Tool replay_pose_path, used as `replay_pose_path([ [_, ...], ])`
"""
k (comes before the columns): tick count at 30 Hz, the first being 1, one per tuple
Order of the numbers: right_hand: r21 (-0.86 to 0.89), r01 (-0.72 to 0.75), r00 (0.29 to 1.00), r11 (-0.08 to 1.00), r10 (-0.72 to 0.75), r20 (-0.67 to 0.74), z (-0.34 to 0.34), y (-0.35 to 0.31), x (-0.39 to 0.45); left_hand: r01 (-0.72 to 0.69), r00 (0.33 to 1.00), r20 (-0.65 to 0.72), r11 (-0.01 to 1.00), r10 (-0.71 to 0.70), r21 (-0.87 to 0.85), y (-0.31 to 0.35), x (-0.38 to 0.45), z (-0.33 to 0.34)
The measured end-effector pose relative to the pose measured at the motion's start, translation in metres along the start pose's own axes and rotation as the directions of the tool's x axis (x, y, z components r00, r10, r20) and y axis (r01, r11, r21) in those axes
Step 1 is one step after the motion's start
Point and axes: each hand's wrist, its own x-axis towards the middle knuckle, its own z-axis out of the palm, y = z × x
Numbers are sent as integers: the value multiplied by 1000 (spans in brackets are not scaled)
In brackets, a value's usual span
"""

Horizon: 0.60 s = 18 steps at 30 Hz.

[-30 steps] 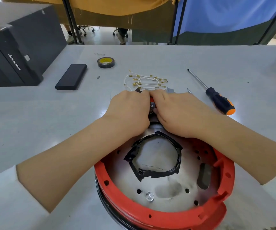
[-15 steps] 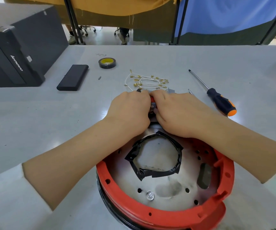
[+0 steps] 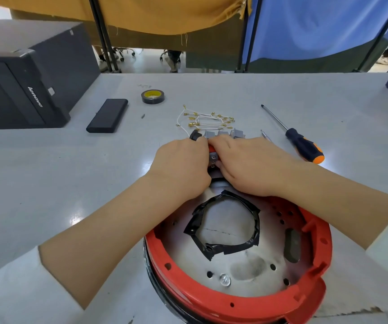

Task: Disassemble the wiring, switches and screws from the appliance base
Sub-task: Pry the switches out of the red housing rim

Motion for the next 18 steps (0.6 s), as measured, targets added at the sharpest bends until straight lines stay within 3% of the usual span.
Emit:
replay_pose_path([
  [9,-101,9,1000,995,-6,26,6,1,2,28,1000,-8,998,-27,55,9,1,2],
  [18,-114,-20,999,993,24,40,5,-1,3,29,999,-24,1000,-29,-6,6,3,1],
])
